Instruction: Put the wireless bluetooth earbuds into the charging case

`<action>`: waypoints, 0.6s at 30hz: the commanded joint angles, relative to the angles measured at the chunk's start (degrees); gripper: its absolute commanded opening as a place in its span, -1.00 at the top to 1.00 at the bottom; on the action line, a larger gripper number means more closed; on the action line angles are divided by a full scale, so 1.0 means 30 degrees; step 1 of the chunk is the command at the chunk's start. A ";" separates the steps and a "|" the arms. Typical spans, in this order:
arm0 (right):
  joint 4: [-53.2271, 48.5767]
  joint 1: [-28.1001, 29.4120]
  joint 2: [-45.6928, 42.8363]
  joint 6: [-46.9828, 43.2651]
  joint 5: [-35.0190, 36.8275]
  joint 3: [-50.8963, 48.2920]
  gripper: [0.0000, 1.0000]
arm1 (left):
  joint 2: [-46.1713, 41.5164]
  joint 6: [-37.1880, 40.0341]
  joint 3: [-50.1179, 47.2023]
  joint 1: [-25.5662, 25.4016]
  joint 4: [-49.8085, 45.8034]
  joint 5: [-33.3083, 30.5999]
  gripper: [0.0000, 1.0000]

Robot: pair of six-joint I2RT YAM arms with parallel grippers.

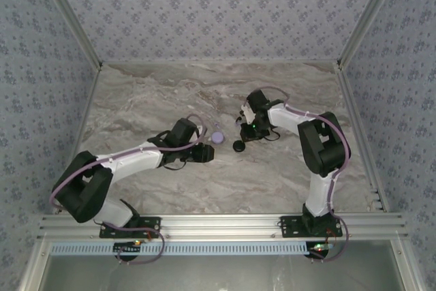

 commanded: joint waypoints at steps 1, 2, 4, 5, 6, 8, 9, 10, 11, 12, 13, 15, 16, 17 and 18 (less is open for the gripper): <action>-0.0642 0.0206 -0.0706 0.0139 -0.0011 -0.0839 0.65 | 0.0403 -0.0457 0.0700 -0.0157 0.0706 0.0217 0.17; -0.0559 0.0231 -0.0853 0.0205 -0.0096 -0.1104 0.65 | 0.0456 -0.0539 0.0735 -0.0152 0.0804 0.0184 0.16; -0.0466 0.0311 -0.1126 0.0275 -0.0312 -0.1424 0.64 | 0.0647 -0.0692 0.0770 -0.0142 0.1028 0.0185 0.16; -0.0434 0.0347 -0.1265 0.0350 -0.0347 -0.1583 0.64 | 0.0756 -0.0773 0.0787 -0.0156 0.1155 0.0214 0.16; -0.0405 0.0398 -0.1375 0.0389 -0.0435 -0.1702 0.64 | 0.0861 -0.0813 0.0804 -0.0155 0.1285 0.0242 0.16; -0.0266 0.0502 -0.1579 0.0424 -0.0699 -0.1979 0.64 | 0.1169 -0.1058 0.0884 -0.0182 0.1629 0.0400 0.16; -0.0192 0.0552 -0.1664 0.0477 -0.0816 -0.2147 0.64 | 0.1333 -0.1109 0.0890 -0.0175 0.1823 0.0523 0.16; -0.0065 0.0585 -0.1755 0.0512 -0.0886 -0.2308 0.63 | 0.1490 -0.1198 0.0902 -0.0176 0.2016 0.0648 0.16; 0.0077 0.0627 -0.1814 0.0585 -0.0964 -0.2465 0.63 | 0.1661 -0.1286 0.0954 -0.0185 0.2220 0.0765 0.16; 0.0170 0.0644 -0.1833 0.0643 -0.1043 -0.2582 0.63 | 0.1832 -0.1339 0.1006 -0.0209 0.2353 0.0828 0.16; 0.0273 0.0641 -0.1850 0.0710 -0.1114 -0.2676 0.63 | 0.2027 -0.1405 0.1099 -0.0219 0.2474 0.0903 0.16; 0.0371 0.0641 -0.1890 0.0910 -0.0807 -0.2794 0.62 | 0.2337 -0.1522 0.1273 -0.0241 0.2640 0.1033 0.15; 0.0376 0.0641 -0.1963 0.1029 -0.0563 -0.2846 0.61 | 0.2504 -0.1577 0.1384 -0.0244 0.2730 0.1115 0.16; 0.0374 0.0612 -0.2034 0.1166 -0.0353 -0.2886 0.61 | 0.2609 -0.1578 0.1493 -0.0242 0.2773 0.1158 0.15; 0.0360 0.0583 -0.2200 0.1326 -0.0145 -0.2934 0.60 | 0.2741 -0.1564 0.1636 -0.0220 0.2776 0.1153 0.15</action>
